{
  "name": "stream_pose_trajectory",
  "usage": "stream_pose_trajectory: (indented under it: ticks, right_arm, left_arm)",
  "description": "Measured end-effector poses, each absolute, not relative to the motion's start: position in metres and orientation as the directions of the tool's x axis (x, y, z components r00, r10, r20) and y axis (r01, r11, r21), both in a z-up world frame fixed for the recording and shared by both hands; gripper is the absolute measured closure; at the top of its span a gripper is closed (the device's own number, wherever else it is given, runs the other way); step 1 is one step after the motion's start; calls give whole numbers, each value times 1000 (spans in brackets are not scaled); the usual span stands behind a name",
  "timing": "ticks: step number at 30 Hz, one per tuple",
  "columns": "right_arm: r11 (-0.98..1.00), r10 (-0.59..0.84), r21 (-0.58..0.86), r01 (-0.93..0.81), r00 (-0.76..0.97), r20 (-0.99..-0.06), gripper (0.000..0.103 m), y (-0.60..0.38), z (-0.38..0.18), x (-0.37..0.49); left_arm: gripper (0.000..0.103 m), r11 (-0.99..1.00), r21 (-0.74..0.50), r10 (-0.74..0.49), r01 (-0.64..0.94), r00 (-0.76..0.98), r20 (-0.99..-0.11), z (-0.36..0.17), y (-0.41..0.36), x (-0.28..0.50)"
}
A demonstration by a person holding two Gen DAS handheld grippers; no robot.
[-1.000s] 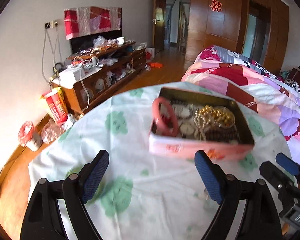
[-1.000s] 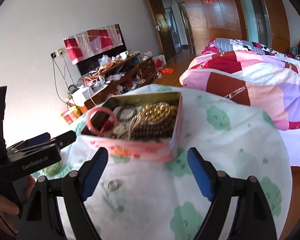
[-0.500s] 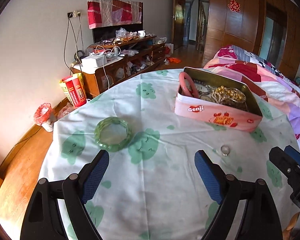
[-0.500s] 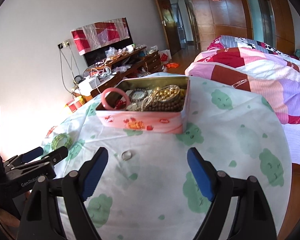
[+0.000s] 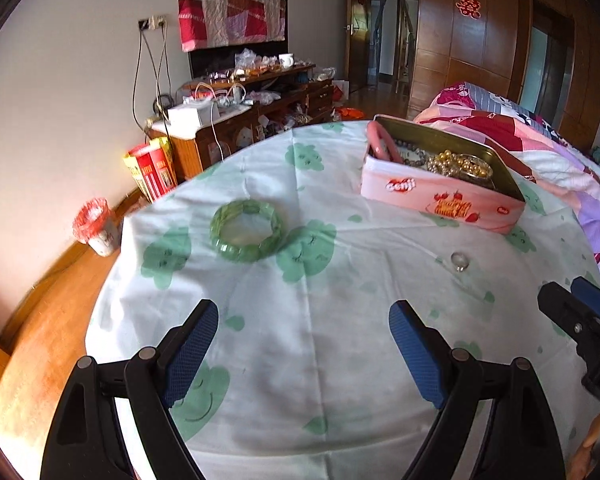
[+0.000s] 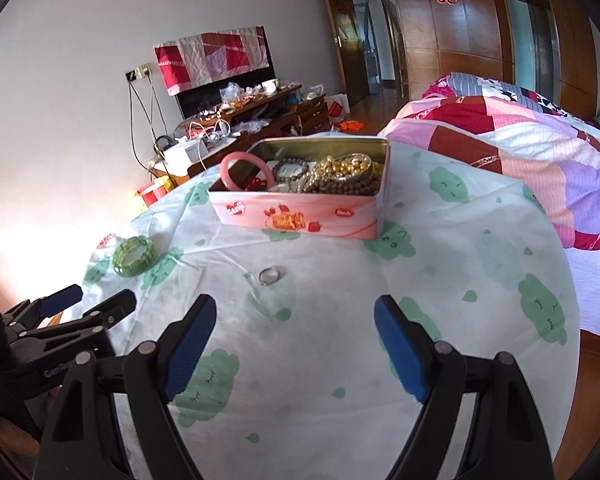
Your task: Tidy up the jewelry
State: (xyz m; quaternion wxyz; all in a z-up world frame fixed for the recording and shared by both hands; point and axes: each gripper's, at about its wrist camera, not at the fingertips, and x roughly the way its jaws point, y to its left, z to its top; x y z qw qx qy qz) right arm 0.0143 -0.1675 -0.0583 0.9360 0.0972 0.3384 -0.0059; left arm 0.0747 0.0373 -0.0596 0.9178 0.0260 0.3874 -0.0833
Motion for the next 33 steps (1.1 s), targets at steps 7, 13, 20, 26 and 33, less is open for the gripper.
stream_pose_trajectory:
  ticks: [7, 13, 20, 26, 33]
  right_arm:
    - [983, 100, 182, 40, 710, -697, 28, -163, -72, 32]
    - [976, 170, 220, -4, 649, -742, 43, -154, -84, 70]
    - [990, 129, 140, -30, 607, -784, 55, -137, -94, 101]
    - [999, 19, -16, -52, 609, -793, 71, -122, -95, 103]
    - [997, 79, 54, -60, 619, -781, 82, -130, -93, 96]
  left_arm:
    - [15, 990, -65, -135, 127, 680, -720, -69, 64, 82]
    - [15, 988, -101, -152, 114, 676, -721, -69, 81, 99]
    - [15, 989, -102, -145, 103, 680, -719, -69, 92, 117]
    - [15, 985, -143, -173, 100, 667, -724, -69, 97, 134]
    - [15, 985, -124, -175, 124, 657, -734, -69, 84, 156]
